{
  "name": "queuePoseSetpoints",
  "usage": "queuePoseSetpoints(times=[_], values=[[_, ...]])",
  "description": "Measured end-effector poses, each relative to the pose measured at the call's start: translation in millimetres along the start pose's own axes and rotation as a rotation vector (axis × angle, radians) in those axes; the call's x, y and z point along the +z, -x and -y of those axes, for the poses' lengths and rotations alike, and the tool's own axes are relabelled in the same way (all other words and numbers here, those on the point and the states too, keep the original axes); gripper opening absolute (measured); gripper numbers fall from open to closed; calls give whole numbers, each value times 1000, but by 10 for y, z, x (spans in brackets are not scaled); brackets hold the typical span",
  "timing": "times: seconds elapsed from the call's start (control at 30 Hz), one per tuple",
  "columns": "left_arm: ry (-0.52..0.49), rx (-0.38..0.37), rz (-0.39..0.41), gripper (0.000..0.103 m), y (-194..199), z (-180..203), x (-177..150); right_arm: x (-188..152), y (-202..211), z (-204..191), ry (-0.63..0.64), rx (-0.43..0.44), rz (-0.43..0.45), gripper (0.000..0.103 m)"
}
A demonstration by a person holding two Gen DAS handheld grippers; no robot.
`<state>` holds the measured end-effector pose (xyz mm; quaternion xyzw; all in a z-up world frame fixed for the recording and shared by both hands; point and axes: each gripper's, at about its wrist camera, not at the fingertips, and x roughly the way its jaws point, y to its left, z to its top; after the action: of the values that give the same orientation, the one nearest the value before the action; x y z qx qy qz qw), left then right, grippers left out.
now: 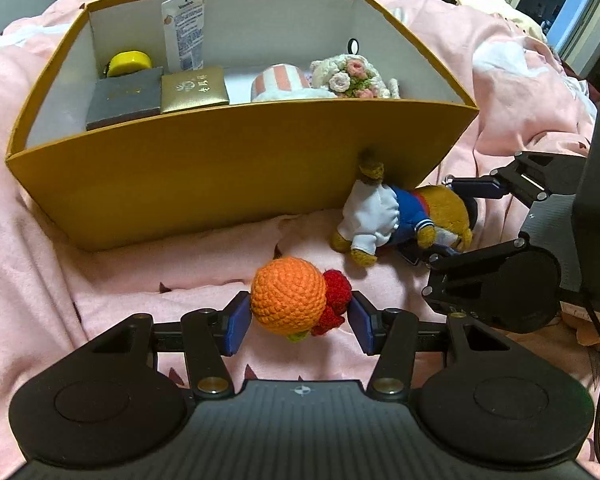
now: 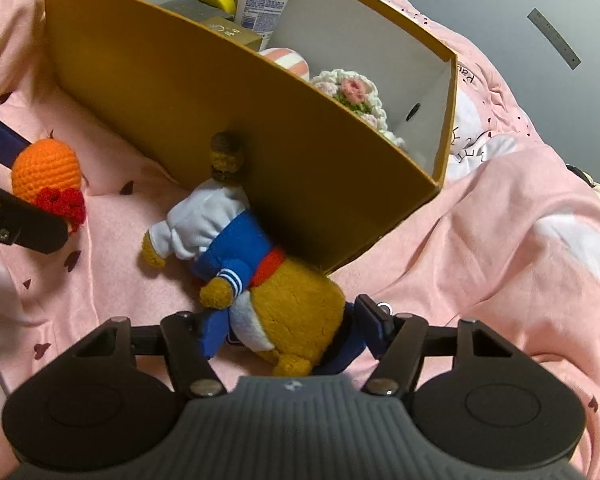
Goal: Organize objects
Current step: 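Grasp the orange crocheted ball with the left tool while the right tool grasps the duck plush, then carry the ball and duck plush over the orange box and lower them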
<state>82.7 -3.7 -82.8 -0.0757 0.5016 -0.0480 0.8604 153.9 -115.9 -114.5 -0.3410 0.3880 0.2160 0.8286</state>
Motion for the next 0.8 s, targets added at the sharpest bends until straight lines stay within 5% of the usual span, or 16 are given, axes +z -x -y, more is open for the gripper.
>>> queuePoseSetpoints(times=[0.4,0.8], values=[[24,-17,30,61,188,-74,-25,20,486,67,12,-13,75,60],[39,-133,132,60,688,-23,154,94,1356,0,26,-26,240,58]])
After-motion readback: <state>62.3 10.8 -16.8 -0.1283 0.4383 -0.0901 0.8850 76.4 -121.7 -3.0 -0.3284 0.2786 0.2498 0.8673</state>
